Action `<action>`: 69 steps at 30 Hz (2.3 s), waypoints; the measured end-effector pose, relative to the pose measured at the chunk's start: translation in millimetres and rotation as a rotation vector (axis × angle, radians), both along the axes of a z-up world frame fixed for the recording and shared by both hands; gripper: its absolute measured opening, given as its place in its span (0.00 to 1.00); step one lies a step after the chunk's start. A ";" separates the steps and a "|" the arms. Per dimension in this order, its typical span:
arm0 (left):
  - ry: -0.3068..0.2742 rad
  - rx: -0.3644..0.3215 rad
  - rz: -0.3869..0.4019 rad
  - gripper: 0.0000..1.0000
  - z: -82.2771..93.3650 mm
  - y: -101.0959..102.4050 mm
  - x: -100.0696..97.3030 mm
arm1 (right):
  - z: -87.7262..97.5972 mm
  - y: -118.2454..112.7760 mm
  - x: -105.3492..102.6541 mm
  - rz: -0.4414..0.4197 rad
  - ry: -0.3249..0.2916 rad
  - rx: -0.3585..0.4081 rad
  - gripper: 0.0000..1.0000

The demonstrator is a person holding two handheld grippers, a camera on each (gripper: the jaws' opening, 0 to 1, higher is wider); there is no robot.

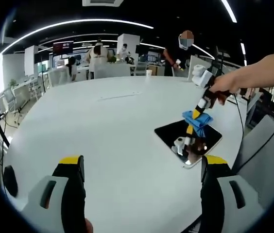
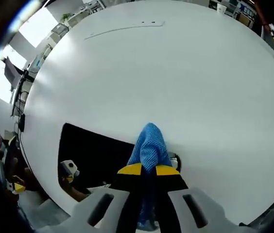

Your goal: Wipe the mirror surface with the cleaning cloth until all visible marks leave the cleaned area.

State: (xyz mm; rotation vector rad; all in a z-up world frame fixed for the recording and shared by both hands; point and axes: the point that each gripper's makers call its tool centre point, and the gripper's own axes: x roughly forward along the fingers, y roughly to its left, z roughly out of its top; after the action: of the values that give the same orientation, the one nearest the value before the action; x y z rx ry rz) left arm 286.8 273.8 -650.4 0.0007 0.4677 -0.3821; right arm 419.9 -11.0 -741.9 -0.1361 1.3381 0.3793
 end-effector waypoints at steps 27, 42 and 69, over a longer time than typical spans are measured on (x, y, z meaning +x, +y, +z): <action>0.024 0.015 -0.030 0.99 -12.7 -1.7 1.4 | 8.4 76.2 -12.2 0.077 0.006 0.032 0.02; 0.037 0.023 -0.035 0.99 -16.4 -2.2 -2.1 | 17.1 108.3 -22.3 0.062 0.012 0.096 0.02; 0.043 0.027 0.001 0.99 -15.8 3.1 -13.1 | -2.7 159.8 -3.5 0.042 0.006 0.263 0.02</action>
State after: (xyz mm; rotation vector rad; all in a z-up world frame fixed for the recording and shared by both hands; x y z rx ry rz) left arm 273.7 276.9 -666.1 0.0180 0.5156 -0.3757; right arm 416.4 148.8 -744.6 0.0566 1.2806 0.5870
